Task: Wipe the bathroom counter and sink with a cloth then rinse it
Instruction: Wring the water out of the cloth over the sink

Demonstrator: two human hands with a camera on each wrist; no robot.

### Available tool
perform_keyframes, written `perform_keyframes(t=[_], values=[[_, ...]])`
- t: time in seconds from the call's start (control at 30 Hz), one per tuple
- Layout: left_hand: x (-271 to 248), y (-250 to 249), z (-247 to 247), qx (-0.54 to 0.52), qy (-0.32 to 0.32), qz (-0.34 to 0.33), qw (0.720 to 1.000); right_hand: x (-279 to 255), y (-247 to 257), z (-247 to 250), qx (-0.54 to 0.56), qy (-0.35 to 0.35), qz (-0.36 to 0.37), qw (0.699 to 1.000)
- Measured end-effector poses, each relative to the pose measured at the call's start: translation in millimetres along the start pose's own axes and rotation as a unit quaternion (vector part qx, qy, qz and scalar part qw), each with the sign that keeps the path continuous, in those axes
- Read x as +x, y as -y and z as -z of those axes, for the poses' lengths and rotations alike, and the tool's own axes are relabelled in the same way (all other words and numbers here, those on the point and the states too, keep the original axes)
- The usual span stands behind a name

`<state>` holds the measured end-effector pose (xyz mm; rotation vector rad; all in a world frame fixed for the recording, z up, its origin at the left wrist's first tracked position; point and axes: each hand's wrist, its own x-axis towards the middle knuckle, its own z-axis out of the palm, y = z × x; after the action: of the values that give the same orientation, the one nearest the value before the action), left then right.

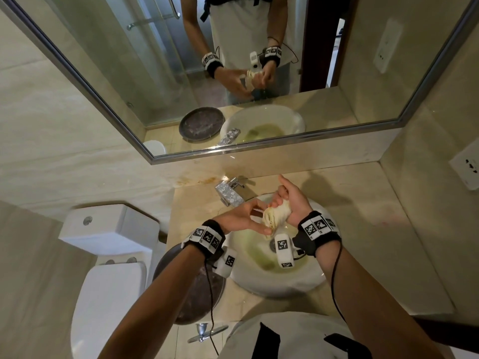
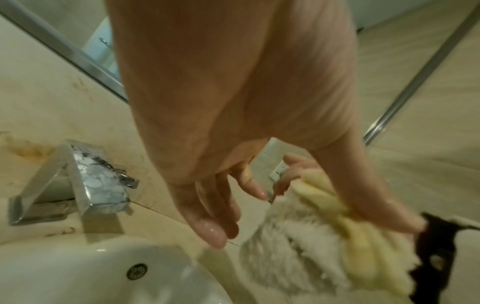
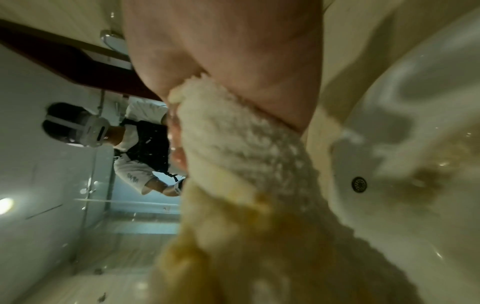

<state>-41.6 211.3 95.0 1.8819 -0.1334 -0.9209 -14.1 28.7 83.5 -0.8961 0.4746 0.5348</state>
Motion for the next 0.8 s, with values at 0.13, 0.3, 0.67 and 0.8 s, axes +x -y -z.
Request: perform_keyframes(t=[0.13, 0.3, 0.67, 0.8], values=[[0, -6, -10, -0.039, 0.091, 0.007, 0.995, -7, 3, -13, 0.022, 0.057, 0.011, 0.998], [-2, -8, -11, -0.011, 0.066, 0.014, 0.998, -6, 1, -18, -0.025, 0.040, 0.039, 0.998], [14, 10, -32, 0.222, -0.060, 0.006, 0.973, -7, -21, -23, -0.076, -0.152, 0.044, 0.984], [17, 14, -44, 0.328, -0.082, -0.013, 0.941, -7, -29, -17, -0.055, -0.216, 0.024, 0.974]])
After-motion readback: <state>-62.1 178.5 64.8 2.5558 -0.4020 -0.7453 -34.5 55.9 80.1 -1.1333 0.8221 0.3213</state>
